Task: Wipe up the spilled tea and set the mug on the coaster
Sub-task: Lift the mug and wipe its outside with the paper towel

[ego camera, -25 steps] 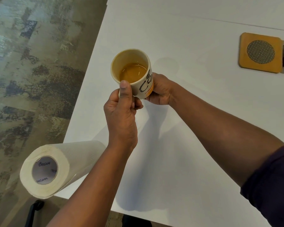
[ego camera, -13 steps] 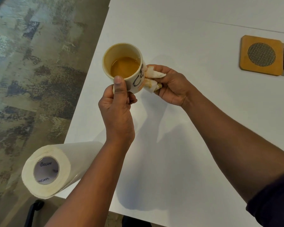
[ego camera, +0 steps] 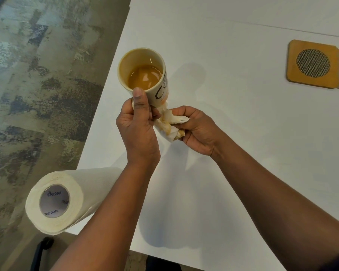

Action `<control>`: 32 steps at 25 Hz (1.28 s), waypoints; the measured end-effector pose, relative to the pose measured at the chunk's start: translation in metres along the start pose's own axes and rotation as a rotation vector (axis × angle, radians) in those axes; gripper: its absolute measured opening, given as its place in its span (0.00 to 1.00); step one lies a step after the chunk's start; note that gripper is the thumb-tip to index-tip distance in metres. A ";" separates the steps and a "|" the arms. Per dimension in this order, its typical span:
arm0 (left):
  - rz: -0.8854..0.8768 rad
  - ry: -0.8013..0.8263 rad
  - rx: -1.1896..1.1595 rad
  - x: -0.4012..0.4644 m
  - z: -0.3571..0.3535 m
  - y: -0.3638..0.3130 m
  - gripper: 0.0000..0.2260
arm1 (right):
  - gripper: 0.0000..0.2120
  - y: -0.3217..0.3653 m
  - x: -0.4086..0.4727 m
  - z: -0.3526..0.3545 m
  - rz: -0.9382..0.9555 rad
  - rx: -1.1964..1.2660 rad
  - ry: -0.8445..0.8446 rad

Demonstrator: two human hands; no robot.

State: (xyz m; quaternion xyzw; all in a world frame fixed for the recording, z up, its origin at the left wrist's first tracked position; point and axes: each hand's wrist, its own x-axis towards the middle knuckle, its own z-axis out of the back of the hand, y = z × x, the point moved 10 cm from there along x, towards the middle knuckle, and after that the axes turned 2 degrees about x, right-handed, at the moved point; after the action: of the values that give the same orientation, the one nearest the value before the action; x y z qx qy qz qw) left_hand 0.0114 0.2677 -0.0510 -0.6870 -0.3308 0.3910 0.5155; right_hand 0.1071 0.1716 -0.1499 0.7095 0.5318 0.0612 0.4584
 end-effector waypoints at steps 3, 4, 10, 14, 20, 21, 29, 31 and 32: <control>-0.004 -0.001 -0.022 0.000 0.000 -0.003 0.13 | 0.13 0.006 0.003 0.020 -0.012 -0.152 -0.123; -0.003 -0.003 -0.028 0.000 0.000 -0.003 0.12 | 0.12 0.011 0.004 0.026 -0.004 -0.232 -0.169; 0.001 -0.001 -0.028 -0.003 0.000 -0.004 0.13 | 0.09 0.021 0.009 0.044 -0.002 -0.266 -0.280; 0.010 -0.006 -0.023 -0.004 0.000 -0.002 0.13 | 0.08 0.026 0.007 0.050 0.035 -0.358 -0.340; 0.011 0.009 -0.019 -0.006 -0.001 -0.002 0.15 | 0.17 0.014 0.014 0.047 -0.106 -0.233 -0.318; 0.012 0.014 -0.022 -0.006 -0.002 -0.002 0.15 | 0.14 0.013 0.016 0.047 -0.118 -0.253 -0.326; 0.013 0.020 -0.028 -0.005 -0.002 -0.005 0.15 | 0.08 0.017 0.024 0.048 -0.126 -0.477 -0.382; 0.016 0.020 -0.037 -0.005 -0.002 -0.006 0.15 | 0.16 0.017 0.025 0.048 -0.136 -0.448 -0.385; 0.015 0.024 -0.041 -0.005 -0.002 -0.007 0.15 | 0.18 0.016 0.026 0.046 -0.142 -0.401 -0.387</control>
State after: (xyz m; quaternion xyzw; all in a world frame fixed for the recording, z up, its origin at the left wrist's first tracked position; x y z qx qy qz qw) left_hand 0.0104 0.2638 -0.0432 -0.7045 -0.3275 0.3796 0.5023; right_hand 0.1561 0.1653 -0.1752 0.5639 0.4603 -0.0035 0.6857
